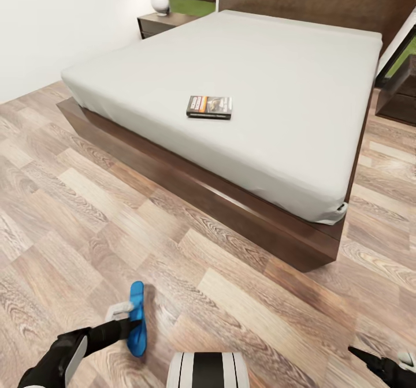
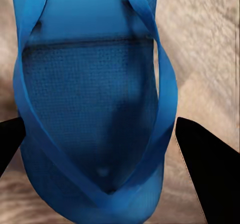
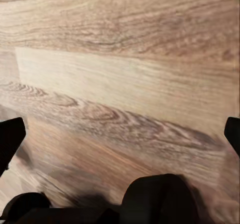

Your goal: In the bedroom, move the book from the bed onto either nightstand, and place the two sandals side by side next to the bed.

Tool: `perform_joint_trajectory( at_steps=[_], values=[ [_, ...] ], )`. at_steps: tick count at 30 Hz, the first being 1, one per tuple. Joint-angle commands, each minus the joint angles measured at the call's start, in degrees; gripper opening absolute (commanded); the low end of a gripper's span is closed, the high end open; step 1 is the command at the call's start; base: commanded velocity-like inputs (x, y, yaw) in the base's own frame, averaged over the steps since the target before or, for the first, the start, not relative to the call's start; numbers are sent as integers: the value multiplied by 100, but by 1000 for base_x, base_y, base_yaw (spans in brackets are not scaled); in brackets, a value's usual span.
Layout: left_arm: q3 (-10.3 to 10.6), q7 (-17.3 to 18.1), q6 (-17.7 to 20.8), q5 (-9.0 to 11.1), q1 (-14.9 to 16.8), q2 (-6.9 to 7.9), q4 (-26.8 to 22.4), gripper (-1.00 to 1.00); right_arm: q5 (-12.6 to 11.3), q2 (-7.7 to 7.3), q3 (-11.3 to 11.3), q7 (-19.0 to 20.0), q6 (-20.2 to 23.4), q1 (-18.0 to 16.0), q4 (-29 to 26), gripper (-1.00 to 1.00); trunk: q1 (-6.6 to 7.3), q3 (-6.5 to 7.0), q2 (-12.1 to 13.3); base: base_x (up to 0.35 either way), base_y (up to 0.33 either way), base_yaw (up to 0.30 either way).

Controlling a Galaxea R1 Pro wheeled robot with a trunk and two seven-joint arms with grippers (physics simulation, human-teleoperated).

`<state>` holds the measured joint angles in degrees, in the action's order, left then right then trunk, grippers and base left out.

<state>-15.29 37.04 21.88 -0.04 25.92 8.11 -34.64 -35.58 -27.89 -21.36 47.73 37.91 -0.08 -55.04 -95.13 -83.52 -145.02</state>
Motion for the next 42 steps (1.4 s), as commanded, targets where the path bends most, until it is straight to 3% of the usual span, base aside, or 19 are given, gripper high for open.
perform_joint_trajectory(
  at_steps=[1, 2, 5, 8, 13, 25, 31, 37, 42],
  values=[
    [-83, 258, -41, 4, 2, 68, 102, -100, 157, 7, -3, -1, -98, -1, 165, 100, 3, 20, 0, 0, 0, 0],
    [-104, 379, -77, 4, 2, 107, 152, -100, 262, 10, -3, -3, -165, -1, 259, 100, 6, 42, 2, 0, 0, 0],
    [-175, 1007, -230, -6, 1, 322, 491, -100, 1037, 22, -6, -4, -887, -1, 933, 100, 11, 86, 4, 0, 0, 0],
    [-182, 1120, -436, -8, 1, 355, 570, -100, 1235, 28, 5, -1, -1574, -1, 1221, 100, 11, 86, 4, 0, 0, 0],
    [-177, 1163, -725, -5, 1, 336, 603, -100, 1297, 29, 8, -6, -2302, -1, 1635, 100, 13, 108, 6, 0, 0, 0],
    [-197, 1123, -766, -1, 1, 197, 760, -100, 1299, 33, 0, -16, -2697, -1, 1921, 100, 44, 374, 22, 0, 0, 0],
    [-665, 1113, -772, -4, 1, 184, 836, -100, 1296, 48, 0, -18, -2972, -1, 1993, 100, 60, 507, 30, 0, 0, 0],
    [-748, 1106, -773, -13, 1, 157, 858, -100, 1291, 62, 0, -19, -3036, -1, 2273, 100, 75, 640, 38, 0, 0, 0],
    [-748, 1104, -773, -21, 1, 156, 925, -100, 1290, 64, -6, -18, -3402, -1, 2646, 100, 88, 751, 44, 0, 0, 0]
  ],
)
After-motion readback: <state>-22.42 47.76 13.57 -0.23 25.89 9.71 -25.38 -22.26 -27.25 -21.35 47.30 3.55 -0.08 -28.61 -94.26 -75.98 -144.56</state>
